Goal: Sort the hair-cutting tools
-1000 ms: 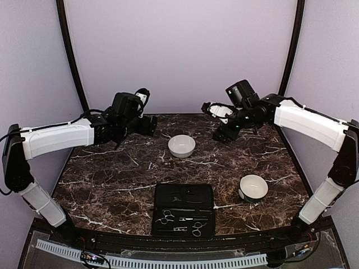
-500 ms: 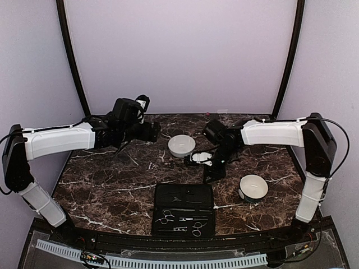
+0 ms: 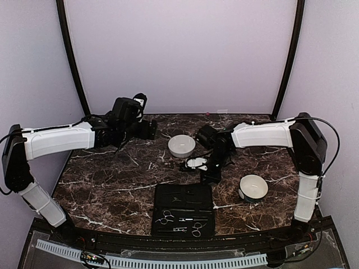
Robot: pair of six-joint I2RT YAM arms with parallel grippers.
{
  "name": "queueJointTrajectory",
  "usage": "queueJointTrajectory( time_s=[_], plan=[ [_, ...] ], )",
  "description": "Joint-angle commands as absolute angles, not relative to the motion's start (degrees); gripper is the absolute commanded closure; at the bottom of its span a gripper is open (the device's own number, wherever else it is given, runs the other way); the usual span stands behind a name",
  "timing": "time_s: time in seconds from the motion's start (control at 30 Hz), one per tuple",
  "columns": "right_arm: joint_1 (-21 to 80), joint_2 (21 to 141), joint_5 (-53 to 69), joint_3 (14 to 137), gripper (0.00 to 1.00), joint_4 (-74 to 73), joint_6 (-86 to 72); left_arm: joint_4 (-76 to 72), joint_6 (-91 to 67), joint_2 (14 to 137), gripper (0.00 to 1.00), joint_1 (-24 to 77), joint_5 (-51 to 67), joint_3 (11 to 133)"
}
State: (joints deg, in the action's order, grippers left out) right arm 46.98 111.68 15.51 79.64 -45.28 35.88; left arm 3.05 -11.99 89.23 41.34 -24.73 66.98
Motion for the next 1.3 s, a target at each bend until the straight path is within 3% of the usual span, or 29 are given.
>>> queueJointTrajectory(
  time_s=[0.0, 0.27, 0.47, 0.8, 0.87, 1.03, 1.27],
  plan=[
    [47.56, 112.15, 16.25, 81.95, 1.0, -46.53, 35.82, 0.62, -6.1, 85.75, 0.01, 41.05, -23.13, 66.03],
    [47.2, 106.85, 9.8, 86.0, 1.0, -46.48, 35.25, -0.28, -3.2, 84.04, 0.01, 41.05, -19.14, 64.83],
    [47.07, 101.6, 5.87, 85.64, 1.0, -44.28, 34.38, 1.82, -4.03, 86.46, 0.17, 41.06, -9.92, 66.17],
    [47.04, 92.36, 9.13, 72.21, 1.0, -38.48, 36.72, 10.03, -3.71, 97.38, 0.91, 41.11, 7.64, 73.65],
    [47.1, 91.77, 8.69, 69.54, 1.0, -37.14, 37.46, 11.96, -4.01, 100.02, 1.0, 41.2, 10.65, 75.72],
    [47.45, 86.66, 10.04, 66.49, 1.0, -35.62, 38.2, 12.64, -2.93, 103.55, 1.0, 42.75, 19.9, 76.83],
    [48.21, 83.8, 10.31, 62.79, 1.0, -36.49, 38.1, 17.49, 3.66, 108.32, 1.0, 51.3, 22.37, 79.08]
  ],
)
